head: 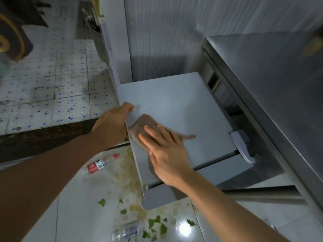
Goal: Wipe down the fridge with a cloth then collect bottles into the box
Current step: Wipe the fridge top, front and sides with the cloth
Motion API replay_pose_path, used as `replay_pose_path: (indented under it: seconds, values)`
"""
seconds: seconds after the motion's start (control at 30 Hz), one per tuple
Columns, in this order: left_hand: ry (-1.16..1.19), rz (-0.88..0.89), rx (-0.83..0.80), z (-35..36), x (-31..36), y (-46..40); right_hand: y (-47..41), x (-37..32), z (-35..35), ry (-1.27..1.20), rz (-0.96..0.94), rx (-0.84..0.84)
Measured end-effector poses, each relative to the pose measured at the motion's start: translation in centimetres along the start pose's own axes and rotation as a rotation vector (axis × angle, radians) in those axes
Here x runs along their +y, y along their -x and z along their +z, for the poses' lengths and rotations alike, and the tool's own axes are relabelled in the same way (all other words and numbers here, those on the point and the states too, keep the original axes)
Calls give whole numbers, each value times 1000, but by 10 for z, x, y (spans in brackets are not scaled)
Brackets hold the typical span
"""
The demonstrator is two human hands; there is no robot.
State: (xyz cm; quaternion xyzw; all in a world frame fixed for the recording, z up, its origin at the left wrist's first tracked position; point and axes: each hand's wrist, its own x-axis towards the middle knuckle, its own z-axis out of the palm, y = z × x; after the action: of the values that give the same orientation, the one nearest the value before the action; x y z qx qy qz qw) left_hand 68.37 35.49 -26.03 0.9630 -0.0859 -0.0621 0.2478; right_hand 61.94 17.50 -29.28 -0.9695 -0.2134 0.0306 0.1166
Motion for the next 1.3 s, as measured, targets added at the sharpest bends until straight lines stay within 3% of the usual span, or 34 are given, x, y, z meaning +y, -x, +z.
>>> replay_pose_path:
  seconds: [0.1,0.2,0.33,0.57,0.7,0.87,1.0,1.3]
  values:
    - [-54,61,26,17,7,16,16,52,-16,97,222,3]
    - [-26,-14,47,31,11,30,23,110,-29,198,463,-45]
    - [41,-48,51,37,9,43,15,106,-31,98,642,9]
    - [133,-116,47,33,12,58,43,0,3,37,176,91]
    - [180,-147,95,29,6,65,35,-8,2,5,85,55]
    - [178,-233,172,15,-6,73,-45,-17,-2,-20,-29,-113]
    - [145,-212,181,8,-13,83,-76,-22,3,-8,-102,-132]
    - [94,-152,206,17,15,99,55,-24,8,-112,-293,-11]
